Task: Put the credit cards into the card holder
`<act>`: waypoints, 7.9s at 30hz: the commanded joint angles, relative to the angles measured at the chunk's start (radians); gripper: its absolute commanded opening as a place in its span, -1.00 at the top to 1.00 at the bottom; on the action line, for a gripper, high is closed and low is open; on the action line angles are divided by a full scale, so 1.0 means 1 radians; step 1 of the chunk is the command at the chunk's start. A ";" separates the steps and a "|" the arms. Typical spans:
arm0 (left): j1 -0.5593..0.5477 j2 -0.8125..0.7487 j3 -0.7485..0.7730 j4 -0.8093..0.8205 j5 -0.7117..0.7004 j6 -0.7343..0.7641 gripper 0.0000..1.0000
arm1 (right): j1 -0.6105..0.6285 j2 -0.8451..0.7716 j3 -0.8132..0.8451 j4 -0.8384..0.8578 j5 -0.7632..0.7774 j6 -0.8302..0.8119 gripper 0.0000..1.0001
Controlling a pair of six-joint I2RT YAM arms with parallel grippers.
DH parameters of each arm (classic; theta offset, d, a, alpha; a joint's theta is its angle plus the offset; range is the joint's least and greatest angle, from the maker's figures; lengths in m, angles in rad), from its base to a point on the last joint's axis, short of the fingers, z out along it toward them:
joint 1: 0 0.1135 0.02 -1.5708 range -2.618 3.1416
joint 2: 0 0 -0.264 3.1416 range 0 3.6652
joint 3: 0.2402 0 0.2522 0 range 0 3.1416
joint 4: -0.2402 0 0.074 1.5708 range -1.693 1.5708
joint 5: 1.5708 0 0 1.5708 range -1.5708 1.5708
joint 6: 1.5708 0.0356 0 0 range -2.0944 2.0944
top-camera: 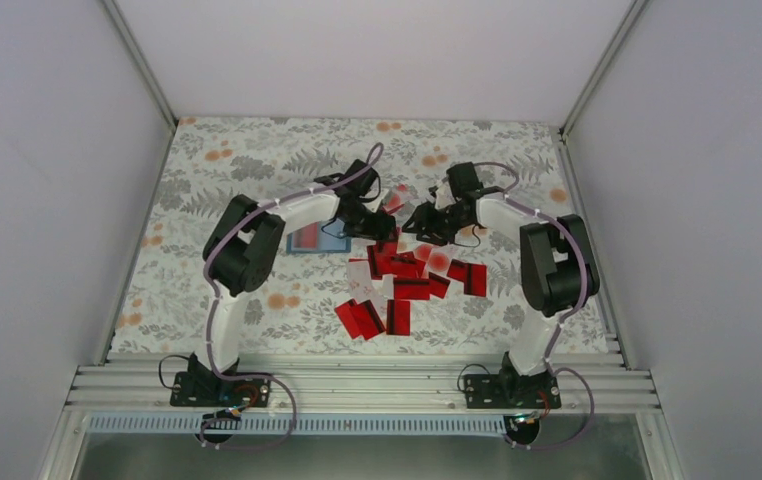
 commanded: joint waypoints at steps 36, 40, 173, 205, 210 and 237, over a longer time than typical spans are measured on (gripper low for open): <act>-0.246 0.313 0.484 -0.523 -0.650 -0.305 -0.57 | -0.110 -0.172 -0.257 -0.036 0.020 -0.210 0.00; -0.248 0.340 0.488 -0.554 -0.689 -0.320 -0.53 | -0.109 -0.169 -0.262 -0.031 0.012 -0.205 0.00; 0.169 -0.531 -0.282 0.057 0.244 0.000 -0.74 | 0.012 0.169 0.239 0.151 -0.631 -0.064 0.92; 0.311 -0.524 -0.338 0.166 0.735 0.050 0.29 | 0.148 0.079 0.404 0.121 -0.770 -0.033 0.91; 0.320 -0.522 -0.341 0.167 0.763 0.054 0.56 | 0.152 0.085 0.413 0.122 -0.772 -0.033 0.92; 0.490 -0.597 -0.510 -0.091 0.177 0.163 0.95 | 0.182 0.086 0.269 -0.030 -0.376 -0.122 -0.19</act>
